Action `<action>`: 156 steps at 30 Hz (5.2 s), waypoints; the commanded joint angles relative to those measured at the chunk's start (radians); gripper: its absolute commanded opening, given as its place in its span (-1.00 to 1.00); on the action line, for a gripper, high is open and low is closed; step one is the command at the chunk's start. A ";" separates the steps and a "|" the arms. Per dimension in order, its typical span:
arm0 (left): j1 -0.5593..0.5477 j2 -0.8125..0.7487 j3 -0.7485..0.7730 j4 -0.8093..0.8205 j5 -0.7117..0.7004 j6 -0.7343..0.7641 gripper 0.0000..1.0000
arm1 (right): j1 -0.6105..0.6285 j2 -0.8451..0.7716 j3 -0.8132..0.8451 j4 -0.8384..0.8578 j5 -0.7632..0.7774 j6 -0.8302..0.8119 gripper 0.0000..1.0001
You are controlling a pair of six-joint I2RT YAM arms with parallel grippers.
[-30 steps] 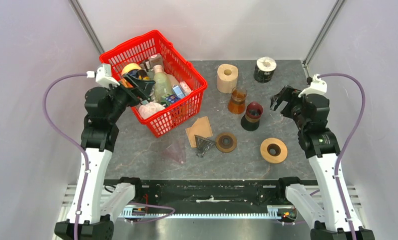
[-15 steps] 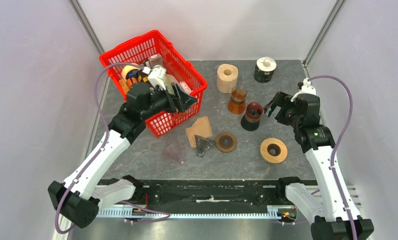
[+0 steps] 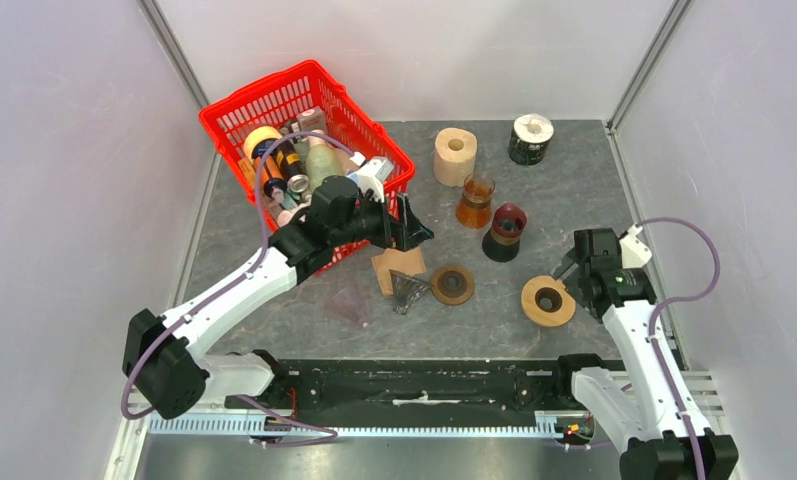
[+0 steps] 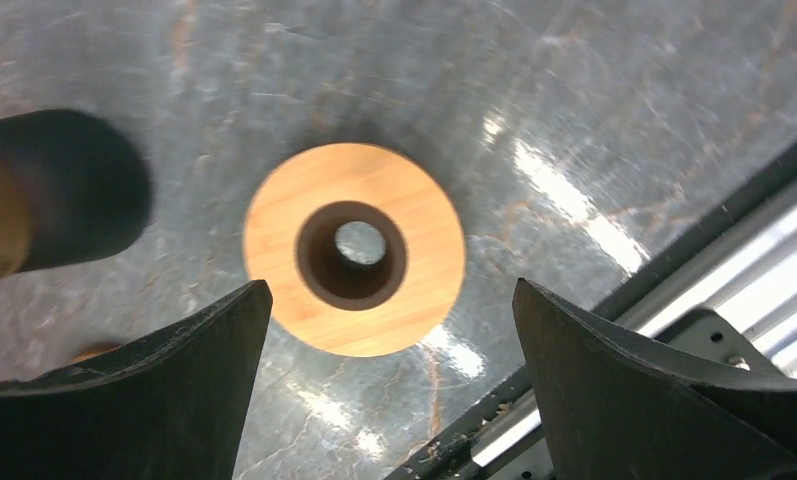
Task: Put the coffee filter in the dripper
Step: Pick up the dripper holder from the center of the board, then place the dripper holder onto the coffee server.
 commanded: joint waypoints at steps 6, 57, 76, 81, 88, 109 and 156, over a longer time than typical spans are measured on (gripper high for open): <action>-0.006 0.039 -0.012 0.058 -0.001 0.060 0.88 | -0.015 -0.004 -0.156 -0.020 0.063 0.205 0.97; -0.005 0.068 0.008 0.007 -0.106 0.049 0.88 | -0.014 0.513 0.647 -0.038 -0.484 -0.239 -0.40; -0.005 0.080 0.009 -0.009 -0.123 0.019 0.88 | -0.012 0.822 0.863 -0.176 -0.476 -0.332 -0.38; -0.005 0.095 0.014 -0.012 -0.119 0.015 0.88 | -0.007 0.839 0.830 -0.106 -0.440 -0.339 -0.39; -0.005 0.104 0.016 -0.011 -0.117 0.013 0.88 | 0.022 0.860 0.794 -0.055 -0.392 -0.343 -0.38; -0.005 0.127 0.026 -0.028 -0.143 0.007 0.87 | 0.043 0.864 0.719 -0.021 -0.274 -0.323 -0.16; -0.007 -0.277 -0.289 -0.170 -0.376 -0.089 0.89 | 0.480 0.415 0.256 0.549 -0.895 -0.986 0.93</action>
